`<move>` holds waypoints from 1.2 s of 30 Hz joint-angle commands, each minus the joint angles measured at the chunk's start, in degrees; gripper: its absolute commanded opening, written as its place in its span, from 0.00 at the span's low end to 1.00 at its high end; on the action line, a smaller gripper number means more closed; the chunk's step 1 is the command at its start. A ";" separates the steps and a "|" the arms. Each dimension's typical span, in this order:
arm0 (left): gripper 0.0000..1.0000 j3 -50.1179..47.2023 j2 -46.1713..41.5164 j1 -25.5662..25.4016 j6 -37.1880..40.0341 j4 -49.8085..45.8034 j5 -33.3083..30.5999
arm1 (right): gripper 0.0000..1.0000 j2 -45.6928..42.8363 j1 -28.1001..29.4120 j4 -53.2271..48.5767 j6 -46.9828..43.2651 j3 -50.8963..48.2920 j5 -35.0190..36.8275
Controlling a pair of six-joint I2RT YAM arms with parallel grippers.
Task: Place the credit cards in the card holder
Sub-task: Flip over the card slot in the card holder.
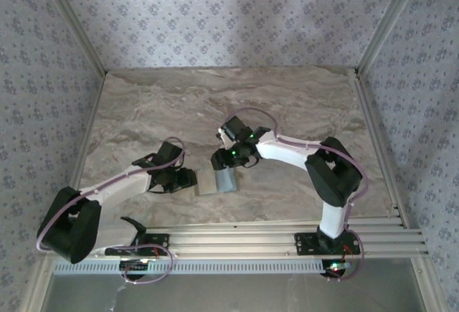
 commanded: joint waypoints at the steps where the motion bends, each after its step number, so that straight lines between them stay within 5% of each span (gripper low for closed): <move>1: 0.49 4.31 0.58 -1.83 1.97 -2.73 -2.19 | 0.59 -5.03 -0.37 -1.21 0.48 -2.69 7.99; 6: 0.51 8.17 4.68 -4.67 3.01 -3.32 -4.52 | 0.53 -7.47 0.06 -1.19 -0.23 -4.26 8.92; 10: 0.49 10.64 9.11 -5.96 3.49 -3.42 -5.87 | 0.29 -4.77 1.40 -0.97 -0.60 -3.78 4.75; 13: 0.48 12.18 11.94 -6.78 4.08 -3.65 -6.83 | 0.21 -2.55 2.30 -0.90 -0.66 -3.47 3.22; 25: 0.41 13.05 17.27 -8.85 3.64 -8.07 -15.45 | 0.17 4.65 0.83 -2.97 1.44 -4.45 3.92; 36: 0.31 9.47 16.02 -8.86 1.67 -7.75 -17.22 | 0.17 4.00 -1.19 -2.06 3.12 -6.61 4.67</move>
